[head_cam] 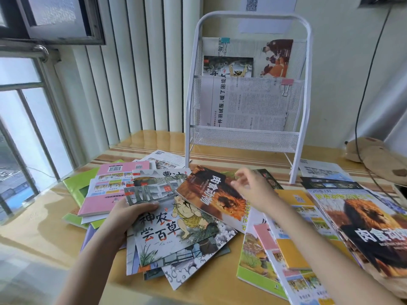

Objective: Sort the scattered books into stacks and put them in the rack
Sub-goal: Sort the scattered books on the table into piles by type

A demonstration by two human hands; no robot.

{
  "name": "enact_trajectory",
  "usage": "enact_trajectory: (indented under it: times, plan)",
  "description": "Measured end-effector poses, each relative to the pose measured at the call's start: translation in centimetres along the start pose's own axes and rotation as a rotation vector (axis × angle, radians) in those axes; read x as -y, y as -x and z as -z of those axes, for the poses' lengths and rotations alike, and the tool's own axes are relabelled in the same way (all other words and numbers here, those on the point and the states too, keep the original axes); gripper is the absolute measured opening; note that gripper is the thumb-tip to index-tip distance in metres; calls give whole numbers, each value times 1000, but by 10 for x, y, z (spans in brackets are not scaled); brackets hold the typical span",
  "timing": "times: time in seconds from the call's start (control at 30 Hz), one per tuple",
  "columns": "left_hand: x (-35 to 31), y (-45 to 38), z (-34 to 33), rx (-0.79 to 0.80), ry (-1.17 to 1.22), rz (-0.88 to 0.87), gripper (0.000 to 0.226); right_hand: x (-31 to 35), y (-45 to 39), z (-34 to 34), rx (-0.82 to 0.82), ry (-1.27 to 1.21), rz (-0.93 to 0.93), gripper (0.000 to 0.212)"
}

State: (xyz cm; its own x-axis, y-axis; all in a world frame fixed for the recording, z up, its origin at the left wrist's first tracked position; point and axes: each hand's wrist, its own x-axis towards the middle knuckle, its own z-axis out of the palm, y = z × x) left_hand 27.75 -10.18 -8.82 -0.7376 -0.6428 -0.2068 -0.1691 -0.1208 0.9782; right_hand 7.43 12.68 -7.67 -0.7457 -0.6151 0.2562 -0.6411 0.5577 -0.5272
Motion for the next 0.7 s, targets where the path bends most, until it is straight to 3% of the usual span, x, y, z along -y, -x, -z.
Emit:
enact_trajectory:
  times: [0.07,0.13,0.2,0.3,0.5,0.7]
  plan:
    - [0,1,-1,-4,3,-5,25,-21,-24,5,71,164,-119,63]
    - [0,2,-2,-2,10,-4,23,-40,-41,5,293,280,-224,93]
    - [0,2,-3,0,9,1,20,-50,-49,4,470,278,-256,107]
    - [-1,2,-4,2,-6,2,18,-55,-62,6,541,339,-242,113]
    - [-2,2,-6,8,-30,-9,18,-58,-80,-7,462,391,-209,130]
    - [-4,2,-7,17,-32,5,19,-49,-90,4,390,629,-126,114]
